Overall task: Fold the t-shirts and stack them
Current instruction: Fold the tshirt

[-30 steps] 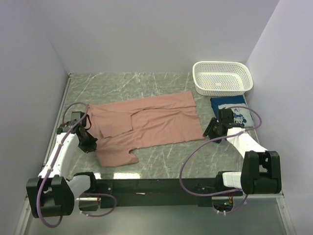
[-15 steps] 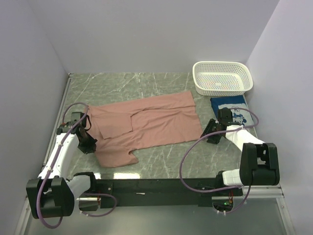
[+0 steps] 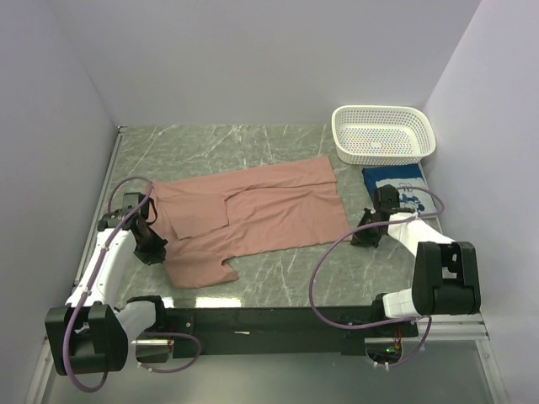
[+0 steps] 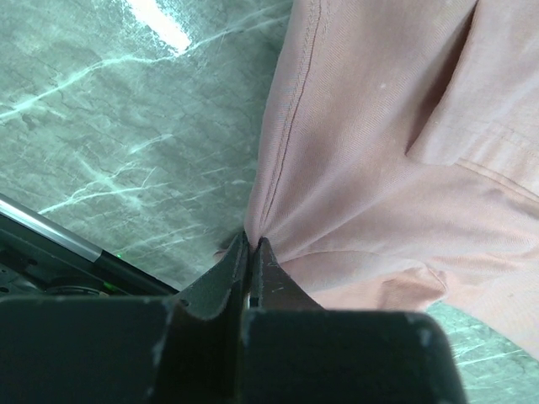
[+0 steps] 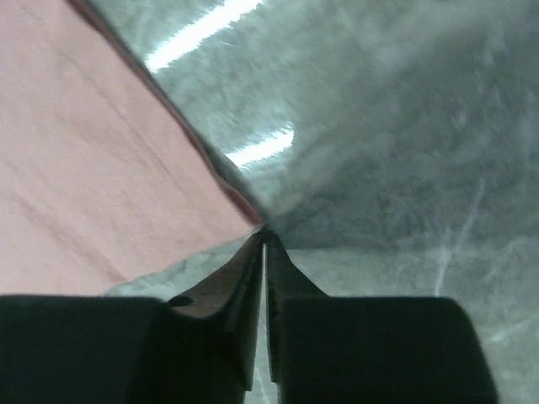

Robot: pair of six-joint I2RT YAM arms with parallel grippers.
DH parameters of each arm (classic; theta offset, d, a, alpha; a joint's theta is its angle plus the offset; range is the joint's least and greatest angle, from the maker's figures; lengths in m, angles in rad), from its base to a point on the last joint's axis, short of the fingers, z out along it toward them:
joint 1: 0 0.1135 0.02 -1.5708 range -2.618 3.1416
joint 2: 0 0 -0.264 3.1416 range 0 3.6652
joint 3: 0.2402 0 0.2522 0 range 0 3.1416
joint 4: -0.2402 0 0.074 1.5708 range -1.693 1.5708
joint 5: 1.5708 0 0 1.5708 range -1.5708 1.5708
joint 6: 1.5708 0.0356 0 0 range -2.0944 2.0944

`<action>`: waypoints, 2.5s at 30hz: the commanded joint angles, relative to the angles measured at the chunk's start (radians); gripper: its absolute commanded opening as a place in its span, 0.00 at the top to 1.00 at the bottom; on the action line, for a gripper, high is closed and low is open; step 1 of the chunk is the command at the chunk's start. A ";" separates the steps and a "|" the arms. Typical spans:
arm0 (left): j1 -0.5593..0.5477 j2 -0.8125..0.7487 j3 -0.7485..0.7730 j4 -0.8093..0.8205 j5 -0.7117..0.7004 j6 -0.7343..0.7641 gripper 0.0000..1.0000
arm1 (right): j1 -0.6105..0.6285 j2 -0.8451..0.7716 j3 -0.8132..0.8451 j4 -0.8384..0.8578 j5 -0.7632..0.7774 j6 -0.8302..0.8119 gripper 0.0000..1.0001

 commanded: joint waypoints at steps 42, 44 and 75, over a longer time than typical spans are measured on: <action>0.016 -0.025 0.004 -0.022 0.016 0.052 0.94 | 0.125 0.028 0.040 -0.013 0.158 0.197 0.53; 0.017 -0.029 0.004 -0.021 0.009 0.055 0.94 | 0.137 0.040 0.045 -0.027 0.204 0.206 0.53; 0.016 -0.025 0.046 -0.091 0.001 0.072 0.94 | 0.098 -0.014 0.209 -0.309 0.205 -0.015 1.00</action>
